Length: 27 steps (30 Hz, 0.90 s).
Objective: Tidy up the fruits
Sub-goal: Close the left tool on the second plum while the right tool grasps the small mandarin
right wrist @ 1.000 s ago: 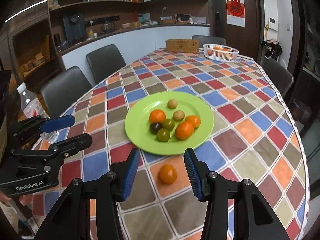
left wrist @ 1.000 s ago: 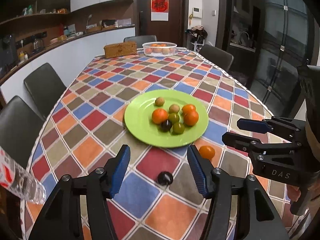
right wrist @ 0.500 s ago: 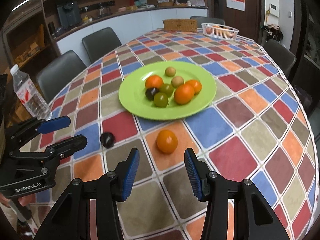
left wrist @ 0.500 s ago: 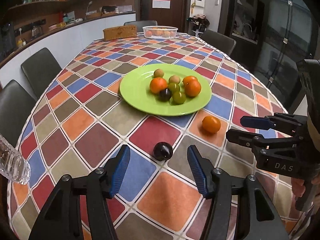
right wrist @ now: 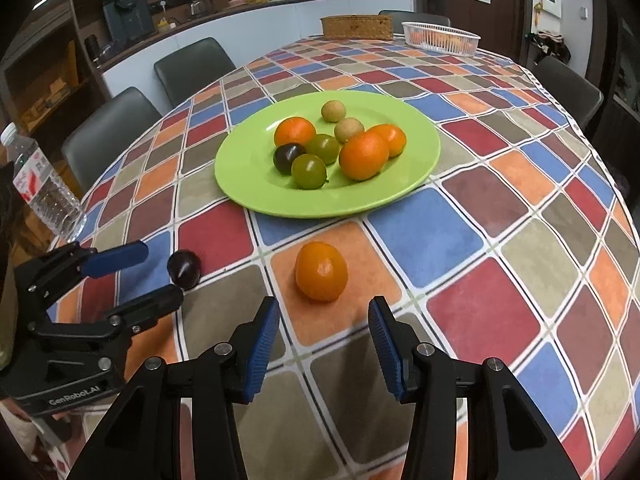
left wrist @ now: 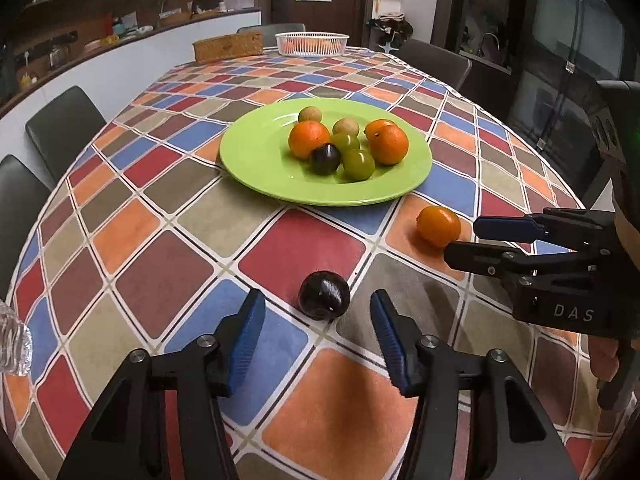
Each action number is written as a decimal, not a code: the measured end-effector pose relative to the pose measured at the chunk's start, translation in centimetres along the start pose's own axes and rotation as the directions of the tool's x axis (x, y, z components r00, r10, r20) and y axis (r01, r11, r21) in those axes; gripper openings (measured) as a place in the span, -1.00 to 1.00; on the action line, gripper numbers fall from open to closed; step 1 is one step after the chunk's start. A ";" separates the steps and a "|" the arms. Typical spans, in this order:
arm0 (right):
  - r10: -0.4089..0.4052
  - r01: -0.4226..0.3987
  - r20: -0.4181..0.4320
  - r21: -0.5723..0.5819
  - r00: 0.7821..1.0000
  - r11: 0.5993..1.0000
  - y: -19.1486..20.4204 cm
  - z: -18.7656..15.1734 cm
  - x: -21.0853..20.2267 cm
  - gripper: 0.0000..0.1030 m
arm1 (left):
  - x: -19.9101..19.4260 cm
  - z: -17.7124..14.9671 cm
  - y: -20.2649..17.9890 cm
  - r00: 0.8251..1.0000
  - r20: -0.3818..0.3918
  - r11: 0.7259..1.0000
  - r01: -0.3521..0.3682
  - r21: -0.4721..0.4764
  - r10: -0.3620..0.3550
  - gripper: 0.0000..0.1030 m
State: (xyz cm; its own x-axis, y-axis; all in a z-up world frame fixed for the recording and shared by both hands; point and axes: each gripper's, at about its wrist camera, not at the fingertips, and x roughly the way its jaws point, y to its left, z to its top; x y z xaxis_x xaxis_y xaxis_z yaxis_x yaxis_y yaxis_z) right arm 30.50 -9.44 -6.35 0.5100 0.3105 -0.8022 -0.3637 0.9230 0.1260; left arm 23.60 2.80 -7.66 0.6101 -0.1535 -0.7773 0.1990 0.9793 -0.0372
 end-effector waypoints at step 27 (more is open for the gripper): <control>0.040 -0.040 0.017 -0.003 0.999 0.999 0.4 1.4 0.5 -0.40 | -0.5 1.1 -0.1 0.999 0.029 0.998 0.043 -0.044 -0.042 -0.45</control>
State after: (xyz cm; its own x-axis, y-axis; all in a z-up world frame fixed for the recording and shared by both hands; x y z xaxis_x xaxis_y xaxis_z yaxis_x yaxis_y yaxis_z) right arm 31.76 -8.61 -5.91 0.5082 0.3511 -0.7864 -0.3859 0.9092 0.1566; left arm 24.16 2.60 -6.58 0.6234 -0.1978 -0.7565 0.1912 0.9767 -0.0979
